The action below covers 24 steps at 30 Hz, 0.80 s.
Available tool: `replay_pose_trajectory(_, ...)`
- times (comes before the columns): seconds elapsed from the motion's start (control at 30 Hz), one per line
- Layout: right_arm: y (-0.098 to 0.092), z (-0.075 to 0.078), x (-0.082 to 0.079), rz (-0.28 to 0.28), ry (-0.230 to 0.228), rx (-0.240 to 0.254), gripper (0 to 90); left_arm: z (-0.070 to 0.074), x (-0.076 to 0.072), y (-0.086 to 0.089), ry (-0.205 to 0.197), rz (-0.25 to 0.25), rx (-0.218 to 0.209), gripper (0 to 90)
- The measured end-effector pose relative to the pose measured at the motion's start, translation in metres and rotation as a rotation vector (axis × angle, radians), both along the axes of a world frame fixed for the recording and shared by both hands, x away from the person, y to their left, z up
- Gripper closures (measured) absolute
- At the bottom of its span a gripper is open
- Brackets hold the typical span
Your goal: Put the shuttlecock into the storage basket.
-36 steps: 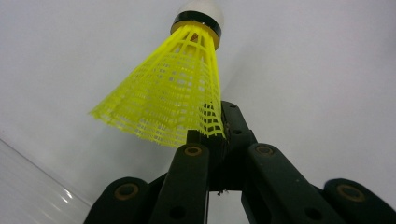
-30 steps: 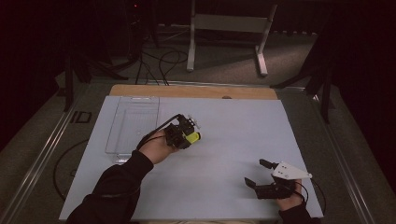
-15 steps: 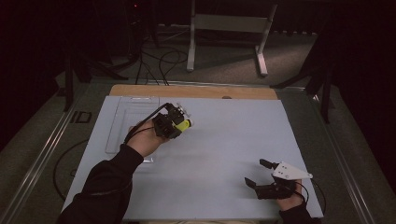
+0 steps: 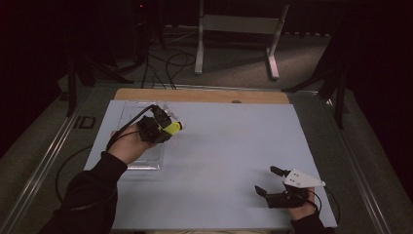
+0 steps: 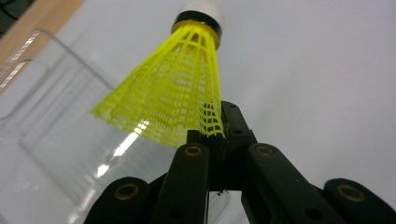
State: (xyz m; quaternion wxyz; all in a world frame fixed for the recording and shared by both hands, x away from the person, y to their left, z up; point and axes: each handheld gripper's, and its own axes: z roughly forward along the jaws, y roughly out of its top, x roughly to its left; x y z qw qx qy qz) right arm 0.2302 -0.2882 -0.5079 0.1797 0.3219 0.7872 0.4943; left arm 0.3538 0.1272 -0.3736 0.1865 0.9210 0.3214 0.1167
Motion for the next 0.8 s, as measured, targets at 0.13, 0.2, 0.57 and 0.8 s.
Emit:
replay_pose_trajectory(0.13, 0.000, 0.000, 0.000, 0.001, 0.002, -0.003, 9.0, 0.002, -0.002, 0.011, 0.002, 0.003, -0.005, 90.0)
replay_pose_trajectory(0.2, 0.000, 0.000, 0.000, 0.001, 0.002, -0.001, 9.1, 0.002, -0.002, 0.018, 0.004, 0.011, 0.005, 90.0)
replay_pose_trajectory(0.57, 0.000, -0.001, 0.001, 0.004, 0.006, 0.001, 9.0, 0.006, -0.005, 0.052, 0.021, -0.004, 0.003, 90.0)
replay_pose_trajectory(0.8, 0.000, -0.001, 0.001, 0.005, 0.006, 0.000, 9.1, 0.010, -0.002, 0.079, 0.041, -0.013, 0.023, 90.0)
